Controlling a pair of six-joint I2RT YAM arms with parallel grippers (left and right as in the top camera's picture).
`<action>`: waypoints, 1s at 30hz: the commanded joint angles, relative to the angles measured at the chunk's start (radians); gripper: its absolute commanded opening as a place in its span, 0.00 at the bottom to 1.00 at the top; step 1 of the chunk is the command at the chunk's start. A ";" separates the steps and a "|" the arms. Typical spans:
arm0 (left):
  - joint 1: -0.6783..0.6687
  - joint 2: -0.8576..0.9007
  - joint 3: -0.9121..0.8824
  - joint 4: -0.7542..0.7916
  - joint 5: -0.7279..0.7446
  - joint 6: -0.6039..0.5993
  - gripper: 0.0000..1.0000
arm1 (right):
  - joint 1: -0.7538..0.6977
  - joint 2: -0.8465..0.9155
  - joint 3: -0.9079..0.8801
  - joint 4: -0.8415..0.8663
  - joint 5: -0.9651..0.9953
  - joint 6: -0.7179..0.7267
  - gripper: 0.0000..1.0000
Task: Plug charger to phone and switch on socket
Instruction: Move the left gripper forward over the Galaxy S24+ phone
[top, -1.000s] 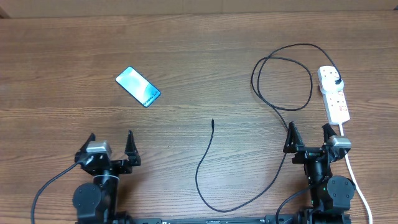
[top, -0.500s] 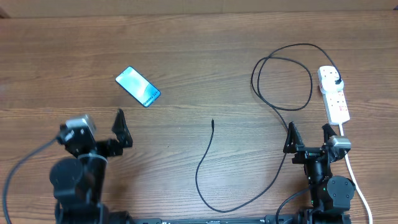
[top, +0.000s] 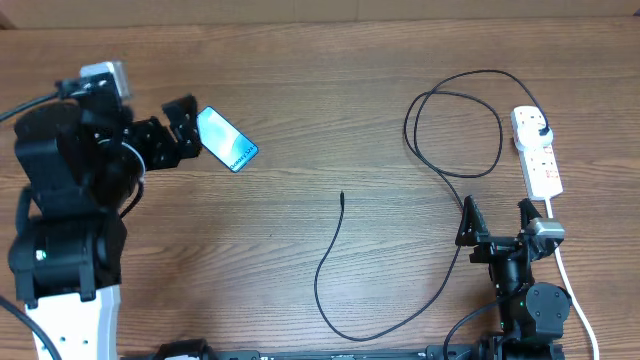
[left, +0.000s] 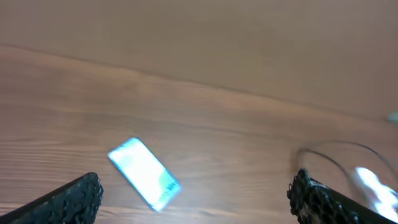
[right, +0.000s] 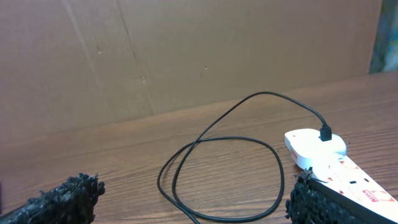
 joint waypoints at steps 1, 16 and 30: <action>0.005 0.035 0.032 -0.001 0.142 0.015 1.00 | 0.007 -0.009 -0.011 0.003 0.006 -0.004 1.00; 0.001 0.508 0.457 -0.361 -0.029 -0.395 1.00 | 0.007 -0.009 -0.011 0.003 0.006 -0.004 1.00; -0.121 0.861 0.589 -0.497 -0.231 -0.549 1.00 | 0.007 -0.009 -0.010 0.003 0.006 -0.004 1.00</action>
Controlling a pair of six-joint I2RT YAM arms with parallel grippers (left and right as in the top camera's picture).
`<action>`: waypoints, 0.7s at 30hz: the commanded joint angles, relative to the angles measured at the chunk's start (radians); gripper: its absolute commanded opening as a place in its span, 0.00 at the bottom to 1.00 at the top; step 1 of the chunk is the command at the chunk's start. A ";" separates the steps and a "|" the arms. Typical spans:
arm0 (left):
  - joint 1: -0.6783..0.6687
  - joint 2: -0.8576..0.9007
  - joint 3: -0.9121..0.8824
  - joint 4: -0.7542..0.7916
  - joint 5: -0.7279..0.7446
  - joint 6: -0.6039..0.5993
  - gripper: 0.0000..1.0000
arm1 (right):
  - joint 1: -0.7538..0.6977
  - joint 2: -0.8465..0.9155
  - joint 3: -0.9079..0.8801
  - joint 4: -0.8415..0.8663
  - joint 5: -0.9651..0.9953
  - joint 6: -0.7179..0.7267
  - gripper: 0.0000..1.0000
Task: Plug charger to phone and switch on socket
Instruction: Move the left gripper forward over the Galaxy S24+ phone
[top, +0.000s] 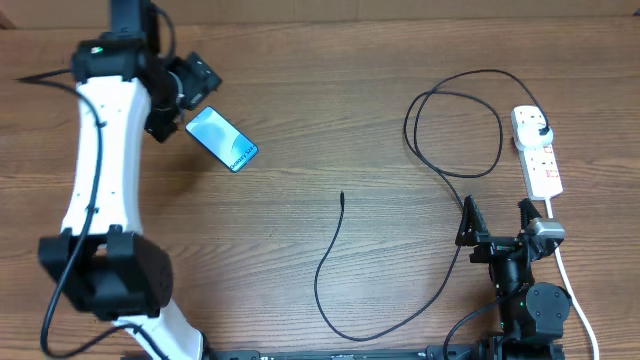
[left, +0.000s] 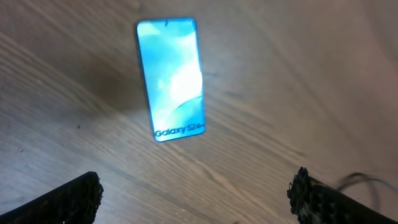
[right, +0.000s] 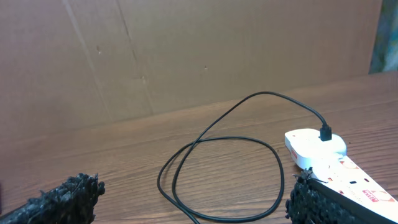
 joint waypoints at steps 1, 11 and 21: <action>-0.047 0.053 0.032 -0.013 -0.071 -0.037 1.00 | 0.007 -0.009 -0.011 0.003 0.006 -0.004 1.00; -0.064 0.235 0.032 -0.010 -0.031 -0.038 1.00 | 0.007 -0.009 -0.011 0.003 0.006 -0.004 1.00; -0.059 0.304 0.032 0.043 -0.032 -0.050 1.00 | 0.007 -0.009 -0.010 0.003 0.006 -0.004 1.00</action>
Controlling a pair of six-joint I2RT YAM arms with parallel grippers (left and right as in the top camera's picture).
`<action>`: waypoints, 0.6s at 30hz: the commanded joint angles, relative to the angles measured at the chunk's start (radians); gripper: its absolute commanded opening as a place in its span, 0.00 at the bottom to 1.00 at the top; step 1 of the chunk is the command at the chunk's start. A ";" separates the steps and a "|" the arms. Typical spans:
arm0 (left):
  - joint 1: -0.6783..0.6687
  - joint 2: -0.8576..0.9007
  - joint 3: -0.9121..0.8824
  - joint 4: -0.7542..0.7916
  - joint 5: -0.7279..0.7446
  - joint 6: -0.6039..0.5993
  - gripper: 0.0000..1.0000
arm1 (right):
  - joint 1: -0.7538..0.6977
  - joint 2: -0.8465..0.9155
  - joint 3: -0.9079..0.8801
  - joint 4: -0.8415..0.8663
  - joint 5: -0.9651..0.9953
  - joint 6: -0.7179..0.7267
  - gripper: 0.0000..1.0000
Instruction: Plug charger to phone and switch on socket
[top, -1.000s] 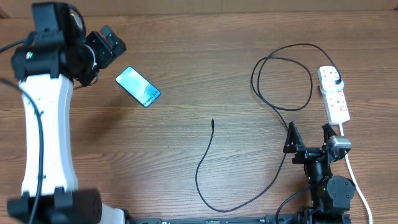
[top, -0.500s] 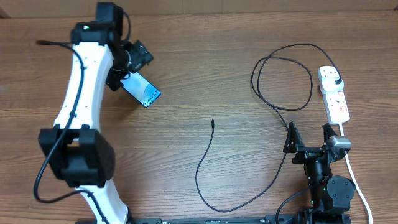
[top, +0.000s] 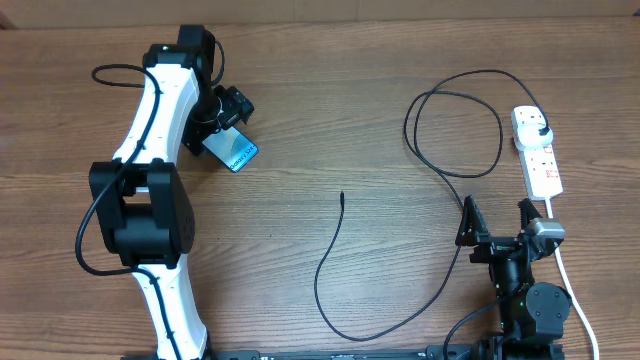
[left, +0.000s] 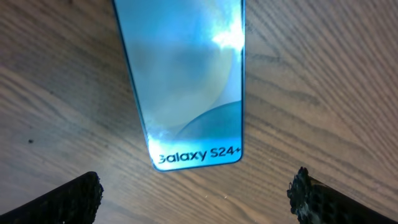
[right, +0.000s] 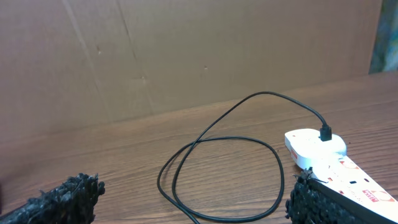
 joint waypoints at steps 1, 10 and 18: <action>0.008 0.011 0.026 0.016 0.002 -0.023 1.00 | 0.007 -0.009 -0.011 0.003 0.006 -0.003 1.00; 0.015 0.011 0.020 0.044 0.003 -0.111 1.00 | 0.007 -0.009 -0.010 0.003 0.006 -0.003 1.00; 0.037 0.020 0.020 0.042 0.003 -0.134 1.00 | 0.007 -0.009 -0.010 0.003 0.006 -0.003 1.00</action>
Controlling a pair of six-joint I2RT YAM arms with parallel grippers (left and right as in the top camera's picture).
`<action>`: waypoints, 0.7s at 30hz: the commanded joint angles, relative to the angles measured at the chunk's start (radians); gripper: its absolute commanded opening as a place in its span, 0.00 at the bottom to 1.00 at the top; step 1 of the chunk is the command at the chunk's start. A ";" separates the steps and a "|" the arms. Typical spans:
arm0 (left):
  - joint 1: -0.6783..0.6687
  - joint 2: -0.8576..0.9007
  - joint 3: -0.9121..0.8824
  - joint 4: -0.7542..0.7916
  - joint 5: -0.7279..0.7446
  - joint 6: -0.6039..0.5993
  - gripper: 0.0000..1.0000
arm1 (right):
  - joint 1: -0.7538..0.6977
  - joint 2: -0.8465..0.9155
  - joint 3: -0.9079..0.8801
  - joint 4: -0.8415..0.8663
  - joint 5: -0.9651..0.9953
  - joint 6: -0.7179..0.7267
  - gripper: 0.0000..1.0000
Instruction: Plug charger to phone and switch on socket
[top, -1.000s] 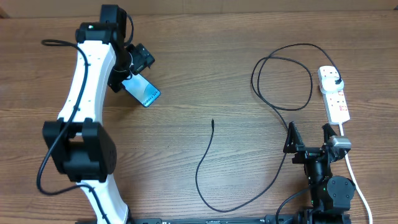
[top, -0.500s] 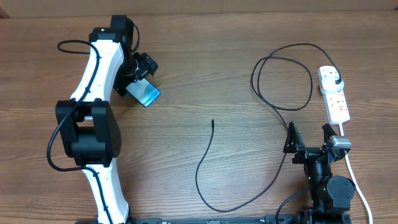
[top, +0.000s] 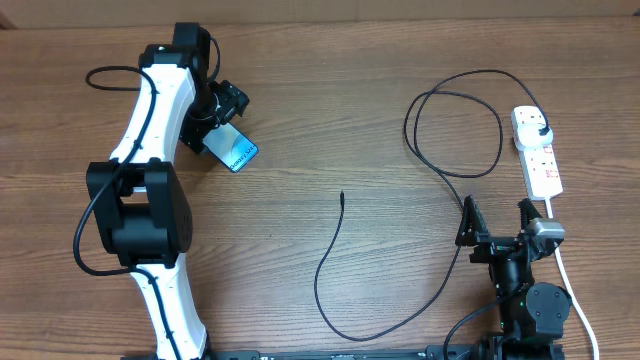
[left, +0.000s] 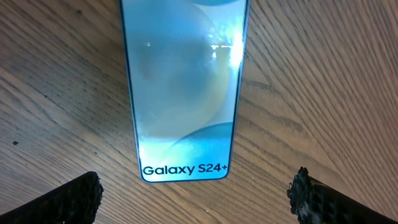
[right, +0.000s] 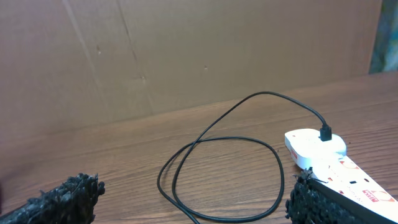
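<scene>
The phone, its screen lit blue with "Galaxy S24+" at the near end, lies flat on the wooden table; its lower end shows in the overhead view. My left gripper hovers over the phone's far end, open, its fingers wide on either side. The black charger cable's free tip lies mid-table. The cable loops back to a plug in the white power strip. My right gripper rests open at the front right, holding nothing.
The power strip's white lead runs down the right edge past my right arm. Brown cardboard stands behind the table. The cable's long curve crosses the front middle of the table.
My left gripper shifted slightly over the phone, which now sits straighter and a bit lower in the wrist view. Right arm, cable and power strip are unchanged.
My left gripper was open at the table's left, beside the phone. Then the arm was stretched out with the gripper above the phone's far end. Then it was close over the screen, and it stays there now, still open. The right arm stayed still throughout.
</scene>
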 joint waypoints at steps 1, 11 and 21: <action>0.018 0.024 0.020 -0.001 0.002 -0.025 1.00 | 0.007 -0.009 -0.011 0.004 0.006 -0.004 1.00; 0.020 0.133 0.020 0.013 0.048 0.002 1.00 | 0.007 -0.009 -0.011 0.004 0.006 -0.004 1.00; 0.020 0.135 0.020 0.032 -0.007 0.003 1.00 | 0.007 -0.009 -0.010 0.004 0.006 -0.004 1.00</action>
